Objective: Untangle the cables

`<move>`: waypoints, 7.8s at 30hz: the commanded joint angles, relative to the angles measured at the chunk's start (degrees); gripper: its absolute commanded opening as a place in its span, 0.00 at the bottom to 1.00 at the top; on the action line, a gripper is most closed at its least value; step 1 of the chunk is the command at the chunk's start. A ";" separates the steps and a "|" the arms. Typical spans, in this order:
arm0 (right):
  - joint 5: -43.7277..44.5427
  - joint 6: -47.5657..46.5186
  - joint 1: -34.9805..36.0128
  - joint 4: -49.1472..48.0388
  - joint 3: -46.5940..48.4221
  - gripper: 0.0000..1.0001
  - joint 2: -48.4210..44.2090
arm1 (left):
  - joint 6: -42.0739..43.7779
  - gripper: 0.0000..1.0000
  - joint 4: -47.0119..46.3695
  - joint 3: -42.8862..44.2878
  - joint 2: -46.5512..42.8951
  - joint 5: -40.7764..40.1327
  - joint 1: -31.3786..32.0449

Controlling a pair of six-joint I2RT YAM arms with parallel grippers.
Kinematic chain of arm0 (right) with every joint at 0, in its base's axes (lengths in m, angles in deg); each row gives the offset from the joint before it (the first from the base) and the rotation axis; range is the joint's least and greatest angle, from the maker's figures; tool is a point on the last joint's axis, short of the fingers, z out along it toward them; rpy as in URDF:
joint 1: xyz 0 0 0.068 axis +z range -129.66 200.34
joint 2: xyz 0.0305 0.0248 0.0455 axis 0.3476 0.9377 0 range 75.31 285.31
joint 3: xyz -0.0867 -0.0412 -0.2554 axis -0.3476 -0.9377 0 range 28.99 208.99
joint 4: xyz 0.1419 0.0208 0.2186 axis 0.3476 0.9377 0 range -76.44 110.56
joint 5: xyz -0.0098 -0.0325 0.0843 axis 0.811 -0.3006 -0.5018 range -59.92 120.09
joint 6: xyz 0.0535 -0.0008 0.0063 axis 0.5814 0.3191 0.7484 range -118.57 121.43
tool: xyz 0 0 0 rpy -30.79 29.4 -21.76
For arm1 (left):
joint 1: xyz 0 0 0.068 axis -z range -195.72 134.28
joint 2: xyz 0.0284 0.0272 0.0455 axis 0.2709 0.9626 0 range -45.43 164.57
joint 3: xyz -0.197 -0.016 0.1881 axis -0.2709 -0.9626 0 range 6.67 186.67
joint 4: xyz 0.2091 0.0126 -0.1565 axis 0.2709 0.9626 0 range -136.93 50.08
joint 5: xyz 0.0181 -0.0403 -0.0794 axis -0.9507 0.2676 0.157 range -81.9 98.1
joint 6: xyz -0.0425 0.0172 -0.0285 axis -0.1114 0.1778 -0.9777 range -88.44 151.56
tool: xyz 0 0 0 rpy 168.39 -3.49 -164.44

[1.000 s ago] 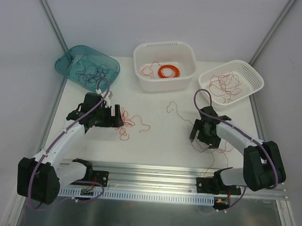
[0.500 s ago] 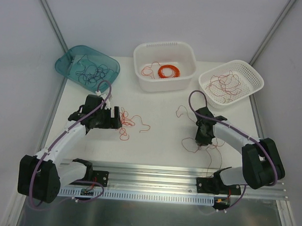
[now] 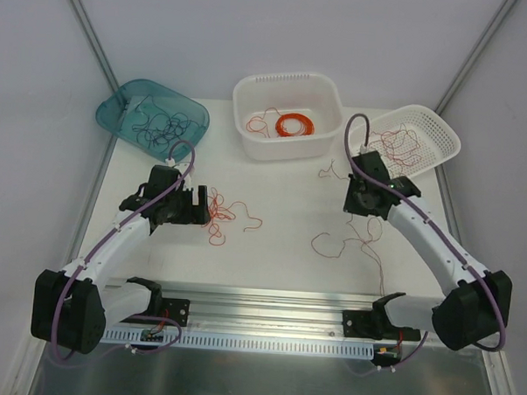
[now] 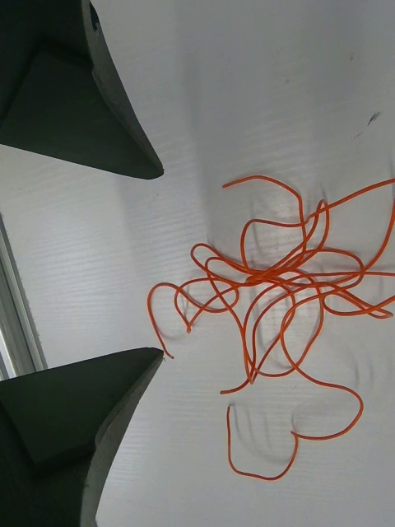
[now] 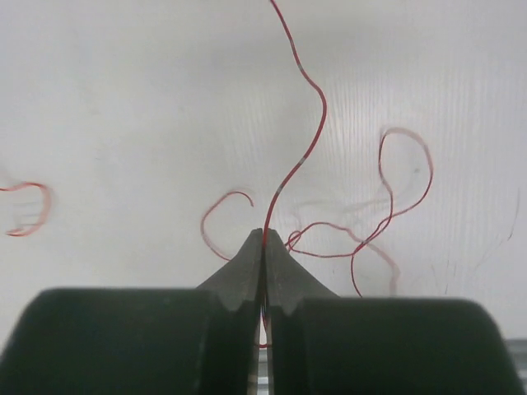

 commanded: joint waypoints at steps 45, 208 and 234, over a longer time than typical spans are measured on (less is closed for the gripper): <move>-0.28 7.85 -3.70 -8.39 -7.80 0.97 6.68 | 2.03 0.84 -1.19 1.14 0.91 -1.75 0.43; -34.22 -15.69 19.68 -34.06 21.48 0.01 41.60 | -17.74 0.63 -10.15 1.58 18.49 0.90 6.15; -27.54 -25.80 -7.38 -7.44 19.26 0.01 -17.13 | -21.44 0.22 -9.80 4.83 25.87 0.80 6.06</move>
